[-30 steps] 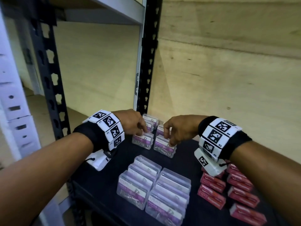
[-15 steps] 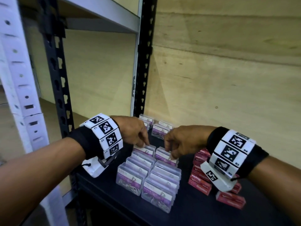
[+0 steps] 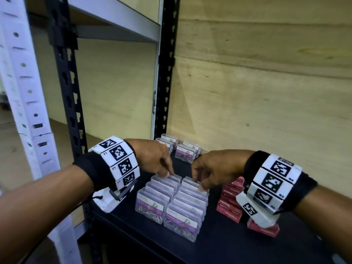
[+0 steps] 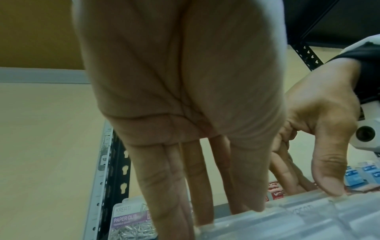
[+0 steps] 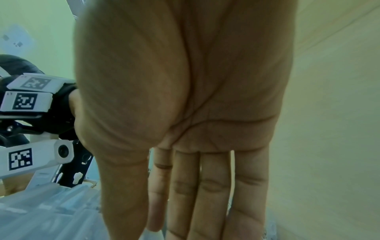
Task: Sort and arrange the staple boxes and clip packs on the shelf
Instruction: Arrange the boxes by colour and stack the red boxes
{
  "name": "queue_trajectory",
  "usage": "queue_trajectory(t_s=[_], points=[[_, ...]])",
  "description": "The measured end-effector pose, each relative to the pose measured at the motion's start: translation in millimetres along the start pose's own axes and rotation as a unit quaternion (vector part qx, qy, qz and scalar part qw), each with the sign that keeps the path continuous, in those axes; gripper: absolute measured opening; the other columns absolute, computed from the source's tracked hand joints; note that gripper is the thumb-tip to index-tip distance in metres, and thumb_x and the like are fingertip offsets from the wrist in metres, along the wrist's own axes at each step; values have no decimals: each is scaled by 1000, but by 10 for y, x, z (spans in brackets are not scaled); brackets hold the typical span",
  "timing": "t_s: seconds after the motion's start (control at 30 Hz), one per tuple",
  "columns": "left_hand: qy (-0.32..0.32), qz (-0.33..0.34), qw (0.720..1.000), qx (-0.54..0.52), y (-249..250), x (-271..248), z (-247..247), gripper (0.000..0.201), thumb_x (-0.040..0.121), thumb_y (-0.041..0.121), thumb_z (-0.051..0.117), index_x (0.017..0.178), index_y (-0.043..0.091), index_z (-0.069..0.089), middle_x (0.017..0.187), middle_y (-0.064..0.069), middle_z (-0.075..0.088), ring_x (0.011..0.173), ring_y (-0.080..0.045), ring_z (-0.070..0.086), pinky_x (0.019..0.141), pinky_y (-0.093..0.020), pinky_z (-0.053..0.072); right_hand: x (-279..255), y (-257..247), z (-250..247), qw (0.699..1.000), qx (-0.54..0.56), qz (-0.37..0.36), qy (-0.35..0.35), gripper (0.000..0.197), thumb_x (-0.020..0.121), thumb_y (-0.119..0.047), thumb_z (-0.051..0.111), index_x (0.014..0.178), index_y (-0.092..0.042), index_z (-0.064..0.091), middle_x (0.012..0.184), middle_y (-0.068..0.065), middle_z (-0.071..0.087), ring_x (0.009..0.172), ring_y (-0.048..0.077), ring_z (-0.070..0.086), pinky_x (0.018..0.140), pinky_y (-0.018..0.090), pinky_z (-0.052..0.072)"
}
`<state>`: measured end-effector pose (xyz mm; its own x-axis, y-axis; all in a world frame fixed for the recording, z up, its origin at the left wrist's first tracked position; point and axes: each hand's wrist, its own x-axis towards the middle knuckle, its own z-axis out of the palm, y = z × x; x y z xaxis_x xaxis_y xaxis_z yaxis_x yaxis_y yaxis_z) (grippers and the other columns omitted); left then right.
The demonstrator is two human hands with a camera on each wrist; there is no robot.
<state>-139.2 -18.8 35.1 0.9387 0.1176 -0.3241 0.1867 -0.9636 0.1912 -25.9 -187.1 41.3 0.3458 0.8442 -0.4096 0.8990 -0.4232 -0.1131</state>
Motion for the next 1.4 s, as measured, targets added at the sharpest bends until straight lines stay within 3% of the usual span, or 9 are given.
queue_trajectory(t_s=[0.17,0.53,0.7,0.87,0.97,1.03,1.1,1.27,1.4], points=[[-3,-1,1000,8,4,-3,13,30,96,36,59,125,34,65,122,17,66,108,-2,57,89,-18,37,-27,15,12,1000,2,-6,-5,24,91,-31,69,113,-28,61,104,-10,72,93,8,67,80,27,51],[-10,-2,1000,-19,-30,13,32,28,95,38,60,122,36,66,123,18,64,111,-3,56,93,-22,39,-56,74,27,999,21,-27,-6,26,90,-34,70,115,-29,62,107,-10,73,96,5,68,89,30,52],[-3,5,999,-44,-58,37,23,26,95,36,59,119,33,68,118,17,66,106,-2,58,82,-16,41,-54,101,23,999,31,-31,-6,26,90,-34,70,115,-29,63,106,-11,74,95,3,68,88,27,52],[-8,11,997,-70,-96,112,19,22,93,36,62,113,32,71,109,15,70,101,-8,65,95,-31,50,3,129,3,998,42,-39,-13,26,88,-33,72,113,-28,66,102,-11,75,91,1,69,87,25,49],[-24,6,995,-98,-130,168,-13,20,92,36,64,110,31,72,98,13,72,91,-11,68,90,-31,54,50,165,-26,998,47,-41,-15,23,88,-37,72,109,-29,68,100,-12,75,91,1,69,84,23,49],[-30,-7,993,-110,-161,214,-54,22,92,37,65,112,30,71,91,13,71,84,-9,67,85,-29,55,98,192,-79,998,48,-45,-15,20,87,-43,71,104,-32,71,98,-12,75,91,4,69,89,27,52],[-1,-18,994,-103,-216,286,-109,24,91,39,65,113,30,70,91,18,69,86,-8,68,88,-30,54,165,236,-161,998,45,-42,-6,21,87,-46,71,102,-32,72,97,-10,75,91,6,70,90,30,53],[164,-49,985,-30,-461,585,-233,28,91,42,63,116,31,67,110,11,64,91,-6,60,81,-27,46,505,427,-395,996,-8,-5,86,19,88,-43,70,104,-34,68,93,-15,70,83,6,64,74,24,44],[208,-73,974,60,-695,881,-222,29,93,39,61,121,33,64,128,2,57,112,-19,54,93,-33,46,889,568,-518,990,-54,14,128,24,90,-37,69,113,-30,63,99,-14,70,87,9,60,76,26,42]])
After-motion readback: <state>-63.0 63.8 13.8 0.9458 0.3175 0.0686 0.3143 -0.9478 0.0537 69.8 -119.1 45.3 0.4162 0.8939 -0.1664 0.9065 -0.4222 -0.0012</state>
